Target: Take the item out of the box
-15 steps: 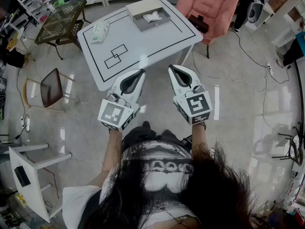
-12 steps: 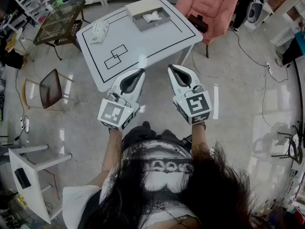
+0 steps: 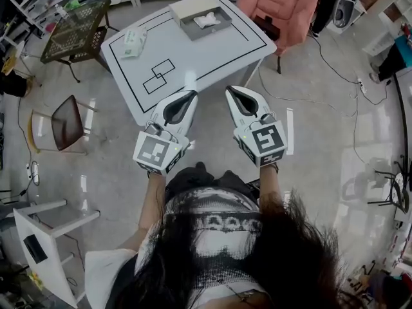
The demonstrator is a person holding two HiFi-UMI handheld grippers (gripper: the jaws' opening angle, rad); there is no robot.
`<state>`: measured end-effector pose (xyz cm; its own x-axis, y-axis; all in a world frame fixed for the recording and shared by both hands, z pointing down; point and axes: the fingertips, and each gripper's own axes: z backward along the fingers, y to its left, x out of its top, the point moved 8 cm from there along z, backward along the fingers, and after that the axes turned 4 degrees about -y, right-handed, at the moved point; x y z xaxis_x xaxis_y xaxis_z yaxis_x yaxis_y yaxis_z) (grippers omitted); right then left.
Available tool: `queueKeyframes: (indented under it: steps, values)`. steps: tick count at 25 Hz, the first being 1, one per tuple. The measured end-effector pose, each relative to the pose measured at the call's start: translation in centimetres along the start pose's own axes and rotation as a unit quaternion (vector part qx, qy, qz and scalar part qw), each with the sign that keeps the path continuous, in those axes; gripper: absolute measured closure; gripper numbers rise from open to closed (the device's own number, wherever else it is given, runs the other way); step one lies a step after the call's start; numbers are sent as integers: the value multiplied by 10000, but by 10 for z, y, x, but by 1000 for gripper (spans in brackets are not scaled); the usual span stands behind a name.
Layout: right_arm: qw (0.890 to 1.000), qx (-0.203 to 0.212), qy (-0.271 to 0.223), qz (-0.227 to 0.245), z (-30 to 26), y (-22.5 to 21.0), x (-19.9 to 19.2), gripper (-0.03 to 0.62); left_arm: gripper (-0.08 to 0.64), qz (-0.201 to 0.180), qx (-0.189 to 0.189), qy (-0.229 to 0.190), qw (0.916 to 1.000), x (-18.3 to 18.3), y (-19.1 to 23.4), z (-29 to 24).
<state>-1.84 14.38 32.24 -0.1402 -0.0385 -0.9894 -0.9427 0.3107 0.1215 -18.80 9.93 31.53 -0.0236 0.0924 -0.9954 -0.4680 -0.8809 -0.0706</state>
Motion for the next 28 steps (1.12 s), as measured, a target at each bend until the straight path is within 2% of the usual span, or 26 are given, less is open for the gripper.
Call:
queueKeyframes:
  steps: [9, 15, 21, 28]
  values:
    - [9997, -125, 219, -66, -11, 17, -11, 589, 560, 139, -158, 16, 9998, -13, 20, 9]
    - [9993, -195, 309, -86, -16, 1, -15, 588, 560, 227, -226, 10, 9995, -19, 26, -11]
    - [9993, -109, 305, -164, -35, -36, -23, 589, 560, 227, -99, 44, 9997, -24, 36, -48]
    - [9995, 195, 179, -158, -81, -112, -32, 588, 560, 157, 229, 136, 9995, -34, 58, -120]
